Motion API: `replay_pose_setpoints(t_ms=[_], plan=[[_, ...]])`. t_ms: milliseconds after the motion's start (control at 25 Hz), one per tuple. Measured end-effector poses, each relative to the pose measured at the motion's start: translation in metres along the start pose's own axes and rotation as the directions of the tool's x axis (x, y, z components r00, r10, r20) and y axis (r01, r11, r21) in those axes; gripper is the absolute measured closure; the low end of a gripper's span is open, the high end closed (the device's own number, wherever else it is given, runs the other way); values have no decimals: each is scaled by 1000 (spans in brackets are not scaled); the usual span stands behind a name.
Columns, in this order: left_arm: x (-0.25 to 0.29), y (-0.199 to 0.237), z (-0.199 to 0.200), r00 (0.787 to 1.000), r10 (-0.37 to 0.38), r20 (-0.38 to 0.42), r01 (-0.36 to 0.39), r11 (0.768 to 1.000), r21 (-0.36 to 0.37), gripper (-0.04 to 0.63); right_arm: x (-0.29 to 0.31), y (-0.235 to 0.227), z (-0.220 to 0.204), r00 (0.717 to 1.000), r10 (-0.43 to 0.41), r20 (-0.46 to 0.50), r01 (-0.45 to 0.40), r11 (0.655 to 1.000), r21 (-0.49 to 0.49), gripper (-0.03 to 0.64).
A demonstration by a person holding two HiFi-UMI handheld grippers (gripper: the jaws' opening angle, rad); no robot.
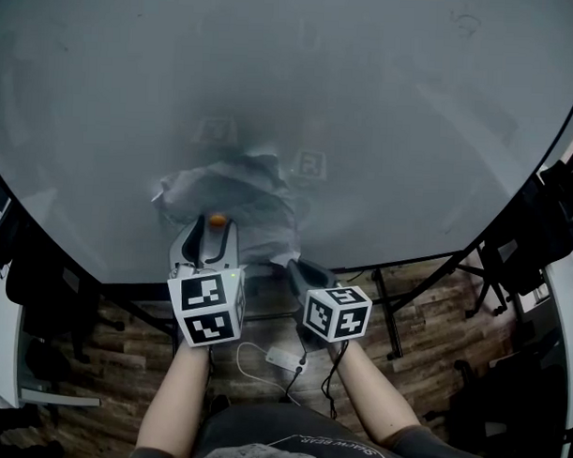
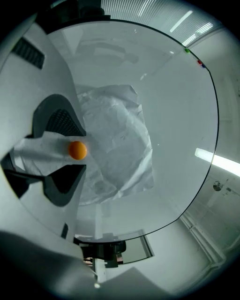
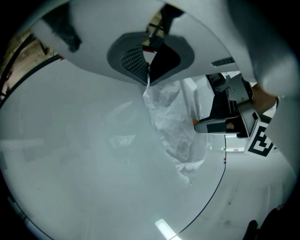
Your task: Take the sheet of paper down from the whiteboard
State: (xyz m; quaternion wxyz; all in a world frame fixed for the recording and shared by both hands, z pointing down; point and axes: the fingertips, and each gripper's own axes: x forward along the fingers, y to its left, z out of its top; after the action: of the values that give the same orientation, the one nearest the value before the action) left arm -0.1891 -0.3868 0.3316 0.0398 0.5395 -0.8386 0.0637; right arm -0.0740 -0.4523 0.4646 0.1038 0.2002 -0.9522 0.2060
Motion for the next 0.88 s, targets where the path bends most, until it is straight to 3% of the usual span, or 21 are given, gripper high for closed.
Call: replay_pose_setpoints(t_ms=[320,520,600,880], plan=[[1,5,-2,989,149,14,-150,987,57,428,2,-1,-1,1000,8,-3,-8,1000,0,586],[1,4,-1,988,153,31,-155,987,53,435,1,-4,-1,1000,11,-7,-11,1000,0,586],[1,5,-1,988,148,37,-150,988,46,466,2,-5,-1,1000,10,-6,-10,1000,3,586],[-1,5,-1,995,94,45,-95,995,16,469,-2,-6,1,1000,21,4,-21,1000,3,594]])
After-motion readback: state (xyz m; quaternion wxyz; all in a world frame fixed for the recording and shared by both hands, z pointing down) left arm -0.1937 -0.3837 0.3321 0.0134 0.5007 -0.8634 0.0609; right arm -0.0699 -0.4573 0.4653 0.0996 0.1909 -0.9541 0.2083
